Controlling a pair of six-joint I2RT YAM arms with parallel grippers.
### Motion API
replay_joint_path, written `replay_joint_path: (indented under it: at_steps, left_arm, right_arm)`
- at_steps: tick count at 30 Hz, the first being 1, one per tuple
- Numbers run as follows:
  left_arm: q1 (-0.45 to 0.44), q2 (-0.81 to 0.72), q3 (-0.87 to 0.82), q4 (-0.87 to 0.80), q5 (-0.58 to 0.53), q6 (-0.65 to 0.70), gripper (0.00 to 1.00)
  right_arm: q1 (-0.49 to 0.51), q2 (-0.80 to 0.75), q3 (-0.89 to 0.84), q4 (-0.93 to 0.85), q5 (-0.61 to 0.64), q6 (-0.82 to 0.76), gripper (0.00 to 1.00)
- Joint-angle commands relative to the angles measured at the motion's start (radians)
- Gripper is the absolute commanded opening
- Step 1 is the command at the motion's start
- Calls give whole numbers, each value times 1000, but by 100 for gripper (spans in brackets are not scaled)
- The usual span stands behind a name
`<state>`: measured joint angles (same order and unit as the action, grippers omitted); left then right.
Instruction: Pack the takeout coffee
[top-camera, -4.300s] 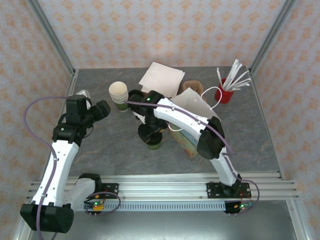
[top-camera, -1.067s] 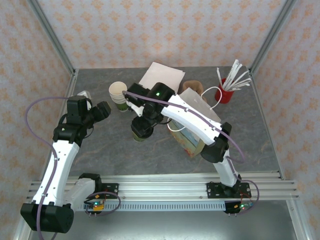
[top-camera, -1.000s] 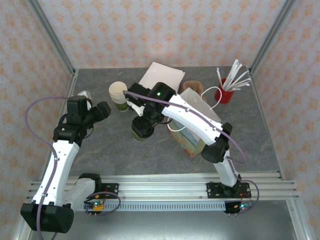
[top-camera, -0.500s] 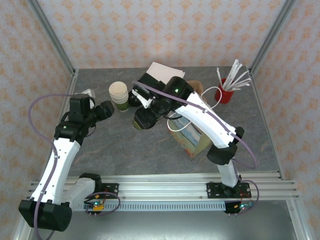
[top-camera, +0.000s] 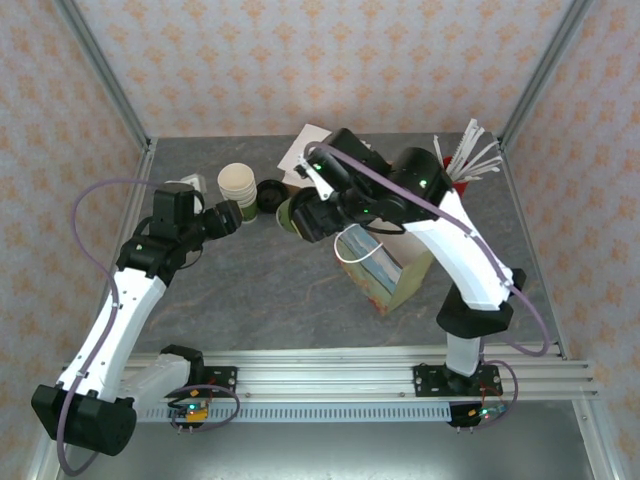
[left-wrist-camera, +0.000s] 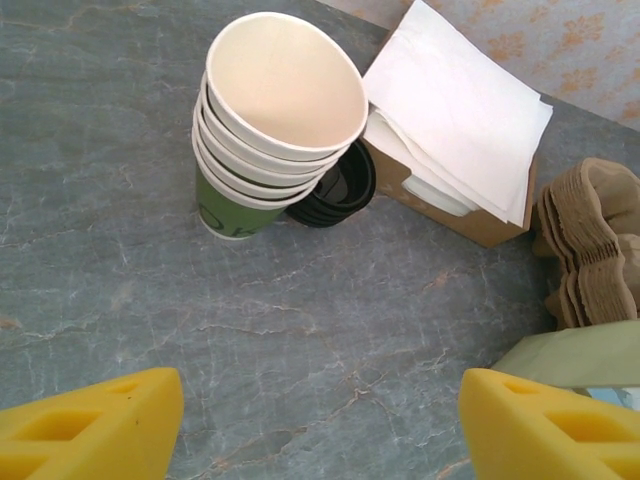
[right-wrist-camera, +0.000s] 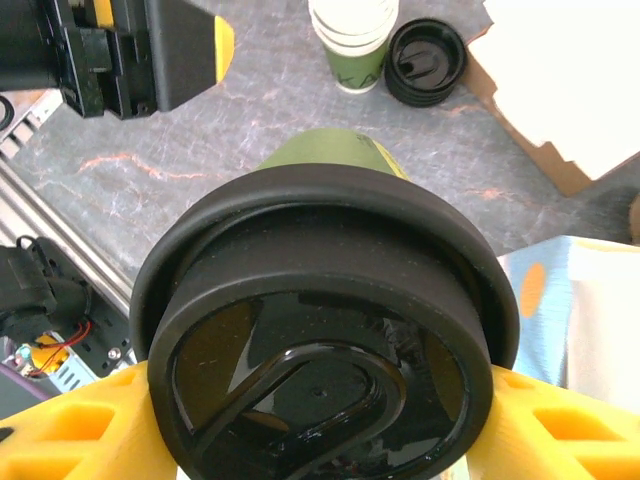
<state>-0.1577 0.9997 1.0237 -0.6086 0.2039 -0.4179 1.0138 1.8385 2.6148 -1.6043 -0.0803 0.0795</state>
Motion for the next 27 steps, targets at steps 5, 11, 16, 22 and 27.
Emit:
replay_joint_path:
  at_steps: [5,11,16,22,27]
  left_arm:
    - [-41,24,49,26,-35,5,74]
    - [-85,45,77,28,-48,-1,73]
    - [-122,60,98,30,-65,-4,73]
    - [-162,72,101,44,-78,-15,73]
    - [-183,79,95,55,-86,-19,73]
  right_arm:
    - [-62,-108,22,-96,128,70,63]
    - [-145,-188,-46,-143,178,108,62]
    - [-224,-258,-170,-175,184,137,62]
    - [-298,-346,-394,-176,102,157,62]
    - [-310,-371,-506,-176,19,166,61]
